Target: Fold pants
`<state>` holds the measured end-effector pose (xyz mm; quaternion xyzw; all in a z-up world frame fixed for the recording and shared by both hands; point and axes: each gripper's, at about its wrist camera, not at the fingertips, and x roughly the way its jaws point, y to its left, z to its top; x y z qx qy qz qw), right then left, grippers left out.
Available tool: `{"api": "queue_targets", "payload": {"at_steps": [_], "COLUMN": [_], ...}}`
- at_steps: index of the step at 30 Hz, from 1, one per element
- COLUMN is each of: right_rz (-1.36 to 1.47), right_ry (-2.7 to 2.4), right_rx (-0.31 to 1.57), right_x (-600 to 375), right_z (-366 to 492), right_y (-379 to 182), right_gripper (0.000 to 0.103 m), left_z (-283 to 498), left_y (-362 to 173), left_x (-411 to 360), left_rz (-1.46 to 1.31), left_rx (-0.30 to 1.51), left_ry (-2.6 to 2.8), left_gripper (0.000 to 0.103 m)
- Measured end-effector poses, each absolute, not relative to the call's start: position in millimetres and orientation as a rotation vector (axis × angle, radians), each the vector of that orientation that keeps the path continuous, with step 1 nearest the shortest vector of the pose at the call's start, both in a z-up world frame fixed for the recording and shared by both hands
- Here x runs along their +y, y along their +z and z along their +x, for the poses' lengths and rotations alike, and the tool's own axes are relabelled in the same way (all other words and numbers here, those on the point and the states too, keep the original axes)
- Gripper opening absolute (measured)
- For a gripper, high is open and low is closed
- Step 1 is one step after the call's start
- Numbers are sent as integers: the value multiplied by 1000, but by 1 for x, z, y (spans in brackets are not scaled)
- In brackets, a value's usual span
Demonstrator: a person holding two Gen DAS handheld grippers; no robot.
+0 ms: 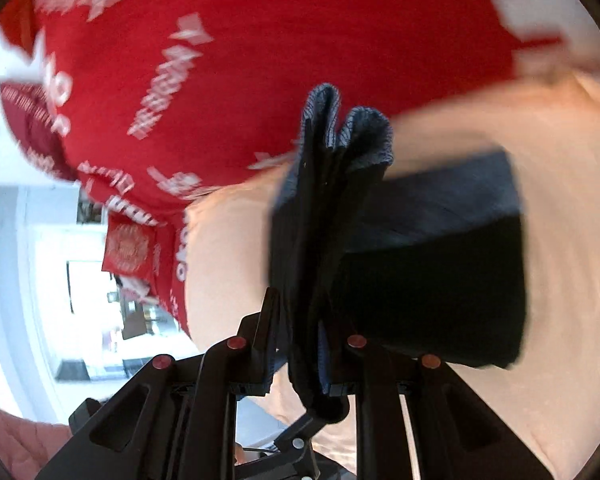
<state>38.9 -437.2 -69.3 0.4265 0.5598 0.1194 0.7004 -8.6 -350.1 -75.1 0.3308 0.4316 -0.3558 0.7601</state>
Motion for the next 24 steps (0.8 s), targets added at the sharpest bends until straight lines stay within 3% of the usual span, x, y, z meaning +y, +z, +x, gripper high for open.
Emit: {"api": "queue_targets", "payload": {"at_steps": [5, 9, 17, 21, 24], "right_rz": [988, 1055, 840, 750, 695], "right_ry": [182, 147, 26, -56, -78], "right_rx": [1295, 1297, 1322, 1306, 1284], "right_x": [-459, -460, -462, -455, -443], "right_z": [18, 11, 6, 3, 3], "right_y": [-131, -152, -124, -98, -84], "right_gripper": [18, 18, 22, 30, 31], "left_z": [-18, -19, 22, 74, 105], "left_y": [-94, -79, -46, -58, -80], "left_x": [-357, -343, -282, -254, -233], "left_rz": [755, 719, 620, 502, 400], "left_rx": [961, 998, 1047, 1166, 1259], "left_ry": [-766, -811, -682, -492, -387], "left_gripper": [38, 67, 68, 68, 68]}}
